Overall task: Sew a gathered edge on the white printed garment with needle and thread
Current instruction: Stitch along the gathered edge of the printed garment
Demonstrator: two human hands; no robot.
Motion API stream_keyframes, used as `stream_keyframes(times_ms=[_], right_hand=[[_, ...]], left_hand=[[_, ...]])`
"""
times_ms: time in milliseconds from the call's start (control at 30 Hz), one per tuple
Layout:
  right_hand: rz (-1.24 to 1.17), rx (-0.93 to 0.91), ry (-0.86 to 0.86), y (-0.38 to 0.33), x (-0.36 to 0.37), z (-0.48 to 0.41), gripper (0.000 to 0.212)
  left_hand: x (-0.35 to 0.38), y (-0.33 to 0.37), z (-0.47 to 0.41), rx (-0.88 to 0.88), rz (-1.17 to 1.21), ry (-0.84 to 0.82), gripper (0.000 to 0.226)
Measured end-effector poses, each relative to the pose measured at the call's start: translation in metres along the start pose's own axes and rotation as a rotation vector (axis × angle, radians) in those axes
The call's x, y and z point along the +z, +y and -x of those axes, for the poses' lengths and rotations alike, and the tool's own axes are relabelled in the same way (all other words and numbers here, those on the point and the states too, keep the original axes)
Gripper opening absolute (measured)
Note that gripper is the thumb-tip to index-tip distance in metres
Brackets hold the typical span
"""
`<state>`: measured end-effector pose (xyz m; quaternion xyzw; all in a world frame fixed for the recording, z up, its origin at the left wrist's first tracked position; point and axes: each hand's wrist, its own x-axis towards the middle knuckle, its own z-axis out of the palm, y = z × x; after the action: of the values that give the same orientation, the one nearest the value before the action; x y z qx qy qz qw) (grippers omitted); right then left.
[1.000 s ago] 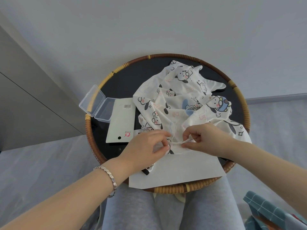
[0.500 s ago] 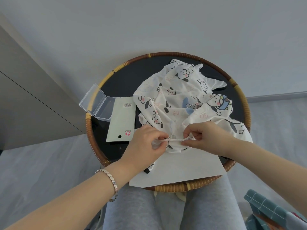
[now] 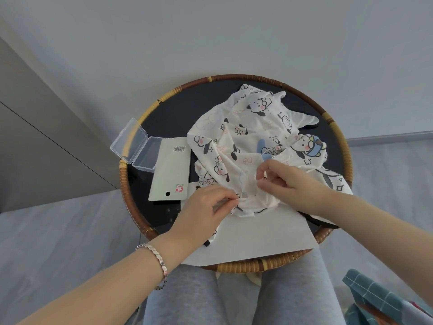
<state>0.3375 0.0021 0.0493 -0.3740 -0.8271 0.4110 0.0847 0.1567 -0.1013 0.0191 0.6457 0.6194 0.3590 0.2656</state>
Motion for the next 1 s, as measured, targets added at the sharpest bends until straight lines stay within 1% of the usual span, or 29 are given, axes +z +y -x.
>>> stream_keyframes(times_ms=[100,200,267,400,767,1000], right_hand=[[0.141,-0.017,-0.012,-0.007,-0.003,-0.007,0.009],[0.287,-0.046,-0.094,-0.011,-0.003,-0.011,0.013],[0.340,-0.064,-0.134,-0.011,-0.001,-0.012,0.015],[0.392,-0.073,-0.143,-0.014,0.001,-0.012,0.017],[0.383,-0.118,-0.152,-0.013,0.004,-0.013,0.019],[0.350,-0.117,-0.151,-0.012,0.010,-0.012,0.017]], left_hand=[[-0.001,0.002,0.001,-0.010,-0.003,0.005,0.012],[-0.003,0.004,0.002,-0.020,-0.005,0.023,0.014],[-0.003,0.005,0.003,-0.048,0.013,0.031,0.014],[-0.005,0.006,0.002,-0.074,0.008,0.018,0.013],[-0.007,0.007,0.000,-0.044,-0.012,0.012,0.011],[-0.009,0.005,0.000,-0.053,-0.018,-0.033,0.011]])
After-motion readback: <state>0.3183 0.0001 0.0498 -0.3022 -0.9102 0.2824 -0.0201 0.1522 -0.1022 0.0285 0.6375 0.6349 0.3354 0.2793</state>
